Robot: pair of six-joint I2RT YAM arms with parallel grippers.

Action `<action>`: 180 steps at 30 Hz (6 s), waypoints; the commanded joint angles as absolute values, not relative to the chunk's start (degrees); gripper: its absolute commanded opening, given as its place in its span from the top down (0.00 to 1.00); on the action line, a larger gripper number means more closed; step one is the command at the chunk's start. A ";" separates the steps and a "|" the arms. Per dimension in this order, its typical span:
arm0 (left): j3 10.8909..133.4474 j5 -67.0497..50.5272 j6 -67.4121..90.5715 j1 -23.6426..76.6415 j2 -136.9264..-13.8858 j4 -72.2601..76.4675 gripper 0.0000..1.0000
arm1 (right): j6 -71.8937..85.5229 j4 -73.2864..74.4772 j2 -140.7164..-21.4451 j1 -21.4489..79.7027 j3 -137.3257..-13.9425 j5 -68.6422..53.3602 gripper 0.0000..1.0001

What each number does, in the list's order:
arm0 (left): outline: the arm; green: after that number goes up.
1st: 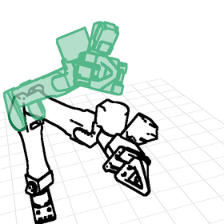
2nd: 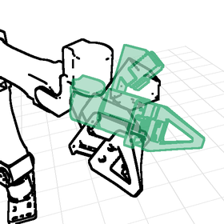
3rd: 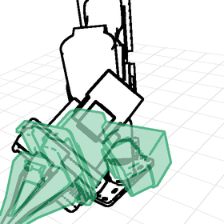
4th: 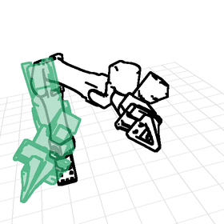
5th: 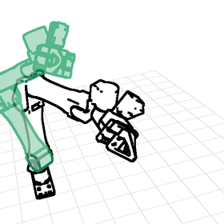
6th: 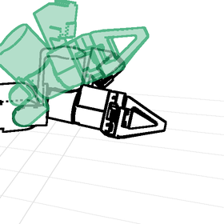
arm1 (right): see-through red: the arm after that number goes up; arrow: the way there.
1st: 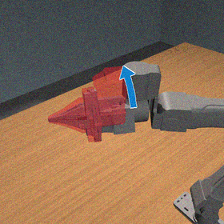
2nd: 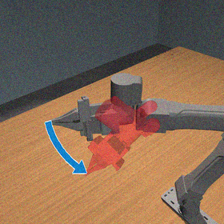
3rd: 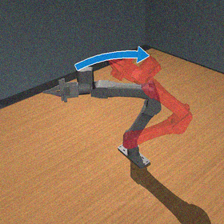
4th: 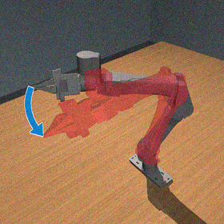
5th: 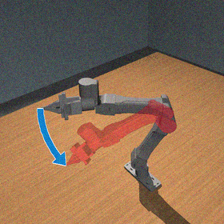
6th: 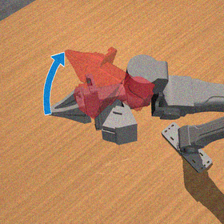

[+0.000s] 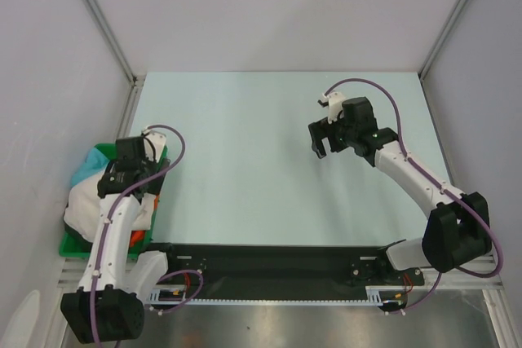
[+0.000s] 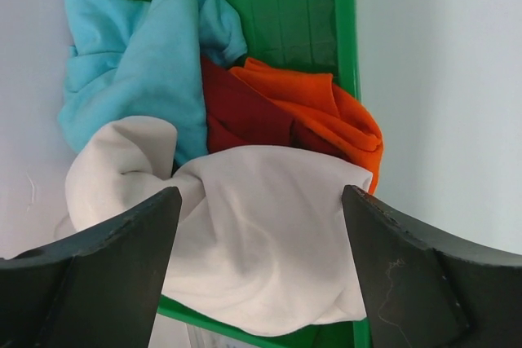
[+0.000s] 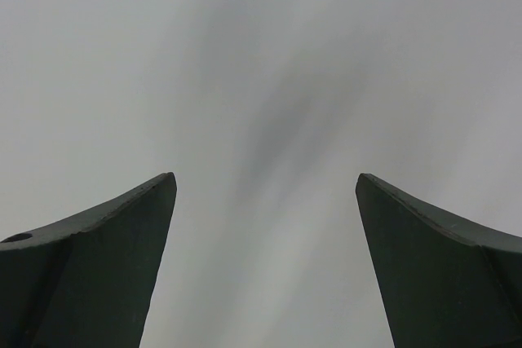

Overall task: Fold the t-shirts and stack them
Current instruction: Grab the tshirt from the pile, then move the tshirt to the center of the board, then flatten the tshirt out

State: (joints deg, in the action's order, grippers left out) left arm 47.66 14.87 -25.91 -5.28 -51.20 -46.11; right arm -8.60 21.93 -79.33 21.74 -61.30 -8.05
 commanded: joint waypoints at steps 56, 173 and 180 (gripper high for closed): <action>99.20 -10.10 -23.21 1.91 -64.68 -54.76 1.00 | -14.41 13.98 -74.97 21.53 -64.34 -6.77 0.00; 92.45 -6.34 -11.68 12.92 -91.05 -37.26 0.17 | -44.92 17.32 -83.94 32.62 -100.90 5.00 1.00; 93.87 -5.01 -15.56 14.50 -95.97 -39.11 0.17 | -39.29 21.01 -79.20 12.79 -85.37 4.31 1.00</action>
